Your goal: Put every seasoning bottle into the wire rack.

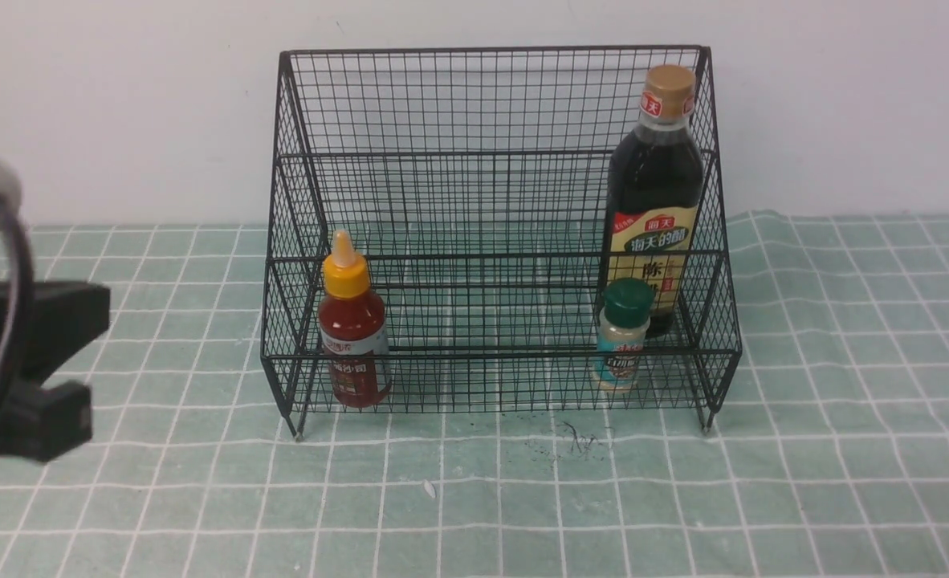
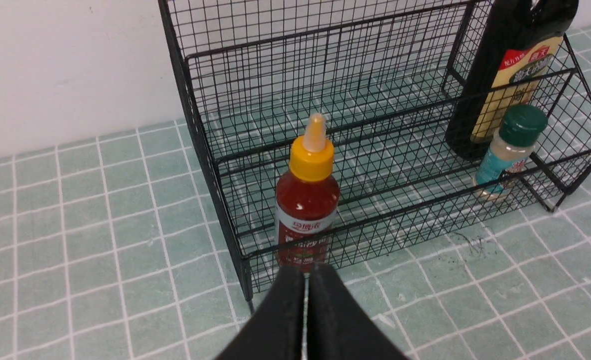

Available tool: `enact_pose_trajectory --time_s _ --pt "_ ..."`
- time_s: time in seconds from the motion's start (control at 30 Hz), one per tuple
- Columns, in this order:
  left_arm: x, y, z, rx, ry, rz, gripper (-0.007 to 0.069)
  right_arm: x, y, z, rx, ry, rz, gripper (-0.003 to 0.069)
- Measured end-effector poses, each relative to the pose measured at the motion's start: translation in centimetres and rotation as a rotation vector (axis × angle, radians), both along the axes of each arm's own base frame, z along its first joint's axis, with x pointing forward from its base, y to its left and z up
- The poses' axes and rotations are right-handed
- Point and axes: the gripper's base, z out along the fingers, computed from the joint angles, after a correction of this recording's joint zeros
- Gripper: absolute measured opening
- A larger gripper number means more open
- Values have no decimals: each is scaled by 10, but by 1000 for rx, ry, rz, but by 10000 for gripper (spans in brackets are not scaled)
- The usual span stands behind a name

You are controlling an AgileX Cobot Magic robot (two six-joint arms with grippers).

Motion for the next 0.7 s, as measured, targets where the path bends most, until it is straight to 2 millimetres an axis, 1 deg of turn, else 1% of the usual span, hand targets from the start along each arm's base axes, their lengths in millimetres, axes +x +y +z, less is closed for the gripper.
enact_pose_trajectory --time_s 0.17,0.23,0.27,0.3,0.33,0.47,0.53,0.57,0.6,0.63,0.67,0.7 --pt "-18 7 7 -17 -66 1 -6 0 0 0 0 0 0 -15" --pt "-28 12 10 -19 -110 5 -6 0 0 0 0 0 0 -15" --pt "-29 13 10 -13 -115 7 -6 0 0 0 0 0 0 -15" --pt "-37 17 9 -10 -140 12 -6 0 0 0 0 0 0 -15" --pt "-40 19 7 -4 -152 15 -6 0 0 0 0 0 0 -15" --pt "-50 25 -8 21 -187 30 -6 0 0 0 0 0 0 -15" --pt "-59 31 -33 17 -245 70 -6 0 0 0 0 0 0 -15" --pt "-60 33 -39 13 -265 90 -6 0 0 0 0 0 0 -15" --pt "-63 35 -53 9 -281 110 -6 0 0 0 0 0 0 -15" --pt "-65 36 -72 9 -285 142 -6 0 0 0 0 0 0 -15" --pt "-69 39 -87 4 -316 173 -6 0 0 0 0 0 0 -15" --pt "-68 39 -101 10 -310 187 -6 0 0 0 0 0 0 -15"
